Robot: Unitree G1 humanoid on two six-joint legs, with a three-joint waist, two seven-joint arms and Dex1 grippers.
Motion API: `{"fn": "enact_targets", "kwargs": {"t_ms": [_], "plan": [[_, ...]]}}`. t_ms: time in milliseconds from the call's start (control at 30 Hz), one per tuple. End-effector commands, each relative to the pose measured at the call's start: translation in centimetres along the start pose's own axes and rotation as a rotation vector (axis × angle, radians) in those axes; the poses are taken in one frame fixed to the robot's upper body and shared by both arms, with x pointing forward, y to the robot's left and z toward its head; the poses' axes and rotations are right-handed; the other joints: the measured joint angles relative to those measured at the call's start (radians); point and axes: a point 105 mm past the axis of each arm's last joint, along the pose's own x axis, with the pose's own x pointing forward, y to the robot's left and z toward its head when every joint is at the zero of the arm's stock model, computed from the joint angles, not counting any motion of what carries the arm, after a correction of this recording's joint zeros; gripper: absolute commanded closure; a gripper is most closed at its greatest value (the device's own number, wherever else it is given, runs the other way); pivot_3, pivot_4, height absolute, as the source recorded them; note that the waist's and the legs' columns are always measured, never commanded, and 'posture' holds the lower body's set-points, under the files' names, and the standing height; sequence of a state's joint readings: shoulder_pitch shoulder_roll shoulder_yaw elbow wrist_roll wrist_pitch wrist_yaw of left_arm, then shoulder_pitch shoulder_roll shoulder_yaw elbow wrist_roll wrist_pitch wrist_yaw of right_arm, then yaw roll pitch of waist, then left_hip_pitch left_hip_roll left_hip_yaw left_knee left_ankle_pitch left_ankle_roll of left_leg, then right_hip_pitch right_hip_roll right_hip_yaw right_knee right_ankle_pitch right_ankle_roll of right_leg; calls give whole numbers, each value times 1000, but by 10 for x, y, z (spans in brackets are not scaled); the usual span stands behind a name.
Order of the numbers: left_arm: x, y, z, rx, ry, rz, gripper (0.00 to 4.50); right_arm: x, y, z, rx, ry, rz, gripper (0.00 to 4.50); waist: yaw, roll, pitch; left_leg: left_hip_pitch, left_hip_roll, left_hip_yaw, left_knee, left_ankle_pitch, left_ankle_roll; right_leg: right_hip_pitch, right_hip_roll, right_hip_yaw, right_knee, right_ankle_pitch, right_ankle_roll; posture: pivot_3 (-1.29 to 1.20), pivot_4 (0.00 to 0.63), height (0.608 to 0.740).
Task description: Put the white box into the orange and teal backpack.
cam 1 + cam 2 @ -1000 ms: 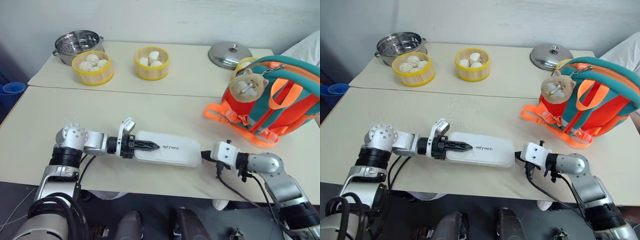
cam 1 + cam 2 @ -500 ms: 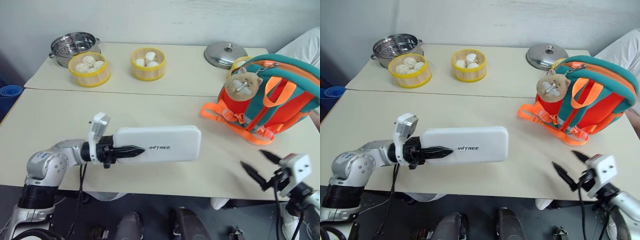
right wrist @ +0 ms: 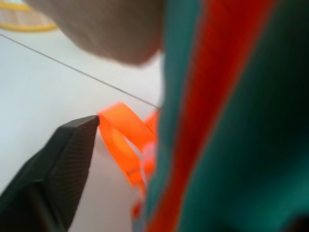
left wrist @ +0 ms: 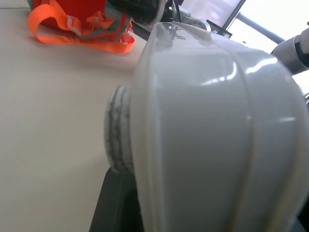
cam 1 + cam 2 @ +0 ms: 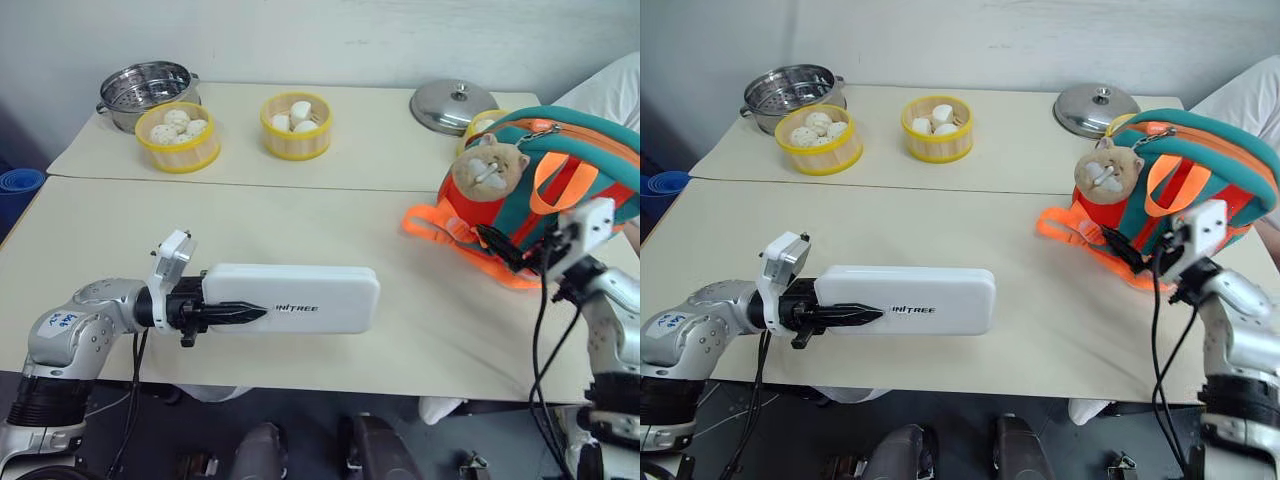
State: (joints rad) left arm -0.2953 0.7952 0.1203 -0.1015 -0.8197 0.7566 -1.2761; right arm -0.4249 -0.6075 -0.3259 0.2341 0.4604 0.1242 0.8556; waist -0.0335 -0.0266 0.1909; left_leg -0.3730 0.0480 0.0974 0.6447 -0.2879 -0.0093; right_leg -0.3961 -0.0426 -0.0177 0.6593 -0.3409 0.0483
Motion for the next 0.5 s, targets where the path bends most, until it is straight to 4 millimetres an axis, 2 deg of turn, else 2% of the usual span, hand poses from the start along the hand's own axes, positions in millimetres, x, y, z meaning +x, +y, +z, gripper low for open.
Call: {"fn": "enact_targets", "kwargs": {"t_ms": [33,167,300,400,500], "plan": [[-14,-9,17,10,-54,14,3317,14,14,15,15,-74,71,1697,-1,0,0,0,0,0,0,0,0,0,0,0,0,0,0,0,150,740],[-31,-13,29,12,-144,51,3317,31,44,16,34,-94,186,3122,-7,0,0,0,0,0,0,0,0,0,-1,0,0,0,0,0,150,740],[-47,-15,41,-2,-226,93,3317,41,96,37,109,-143,388,4490,-21,1,0,0,0,-1,0,0,0,0,-1,0,1,0,0,0,150,740],[-66,-13,52,-2,-299,155,3317,28,133,50,215,-129,566,4490,-21,1,1,0,1,-1,-1,0,-1,-1,-1,-1,1,0,0,0,150,740],[-79,-14,64,7,-366,186,3317,13,152,55,290,-80,659,4490,-20,1,1,-1,0,-2,-2,0,-1,-1,-1,-2,0,0,0,0,150,740]]}}
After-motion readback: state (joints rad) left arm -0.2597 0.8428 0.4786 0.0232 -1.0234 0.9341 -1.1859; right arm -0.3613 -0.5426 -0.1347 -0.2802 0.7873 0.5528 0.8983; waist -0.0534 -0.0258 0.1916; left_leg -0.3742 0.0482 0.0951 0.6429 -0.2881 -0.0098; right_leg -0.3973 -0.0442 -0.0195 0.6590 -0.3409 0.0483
